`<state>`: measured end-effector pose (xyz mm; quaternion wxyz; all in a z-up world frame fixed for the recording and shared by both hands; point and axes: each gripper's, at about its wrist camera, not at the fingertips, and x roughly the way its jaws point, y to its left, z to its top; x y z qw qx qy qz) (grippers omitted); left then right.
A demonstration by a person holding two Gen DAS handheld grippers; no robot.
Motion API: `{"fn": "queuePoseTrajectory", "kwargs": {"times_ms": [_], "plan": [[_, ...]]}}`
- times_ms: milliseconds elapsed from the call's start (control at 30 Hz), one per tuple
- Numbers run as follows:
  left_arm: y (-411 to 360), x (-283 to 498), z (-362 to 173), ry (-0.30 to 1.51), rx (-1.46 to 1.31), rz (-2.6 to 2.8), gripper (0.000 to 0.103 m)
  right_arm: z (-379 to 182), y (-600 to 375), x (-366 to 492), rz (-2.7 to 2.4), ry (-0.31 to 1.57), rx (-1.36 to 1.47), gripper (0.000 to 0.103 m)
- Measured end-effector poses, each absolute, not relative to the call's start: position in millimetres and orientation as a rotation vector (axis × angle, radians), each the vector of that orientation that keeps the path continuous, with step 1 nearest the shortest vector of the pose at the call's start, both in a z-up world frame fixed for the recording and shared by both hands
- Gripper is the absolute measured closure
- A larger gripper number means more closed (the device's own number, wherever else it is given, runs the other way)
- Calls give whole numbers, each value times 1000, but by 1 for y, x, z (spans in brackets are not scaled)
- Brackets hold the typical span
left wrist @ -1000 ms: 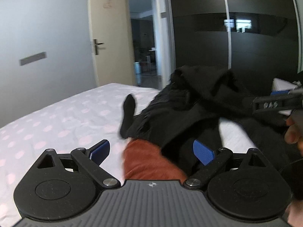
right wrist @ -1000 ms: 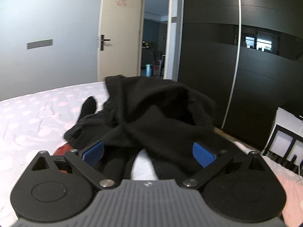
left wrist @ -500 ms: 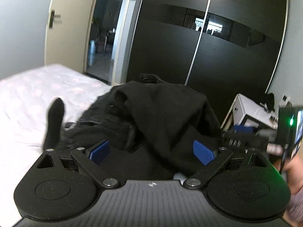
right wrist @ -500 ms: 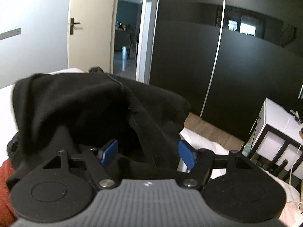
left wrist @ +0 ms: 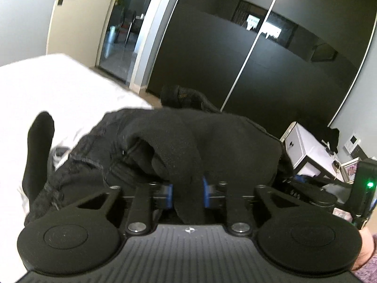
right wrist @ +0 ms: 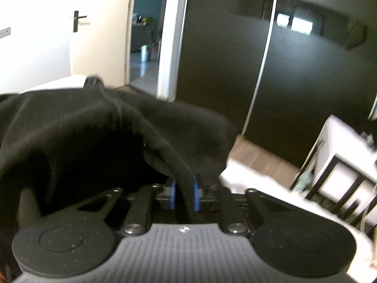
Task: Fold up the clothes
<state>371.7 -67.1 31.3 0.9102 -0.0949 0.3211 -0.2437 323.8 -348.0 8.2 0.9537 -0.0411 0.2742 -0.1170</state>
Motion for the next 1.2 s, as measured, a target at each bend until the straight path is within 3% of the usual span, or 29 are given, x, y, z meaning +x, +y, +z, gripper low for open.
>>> {"fn": "queuePoseTrajectory", "kwargs": {"times_ms": [300, 700, 867, 1033, 1200], "plan": [[-8, 330, 113, 463, -240, -381, 92, 131, -297, 296, -144, 262, -177, 95], [164, 143, 211, 184, -227, 53, 92, 240, -81, 235, 335, 8, -262, 95], [235, 49, 235, 123, -231, 296, 92, 260, 32, 178, 598, -34, -254, 95], [275, -29, 222, 158, -221, 510, 92, 256, 135, 135, 818, 5, -223, 95], [291, -70, 152, 300, -339, 636, 92, 168, 194, 97, 961, 158, -281, 95]]}}
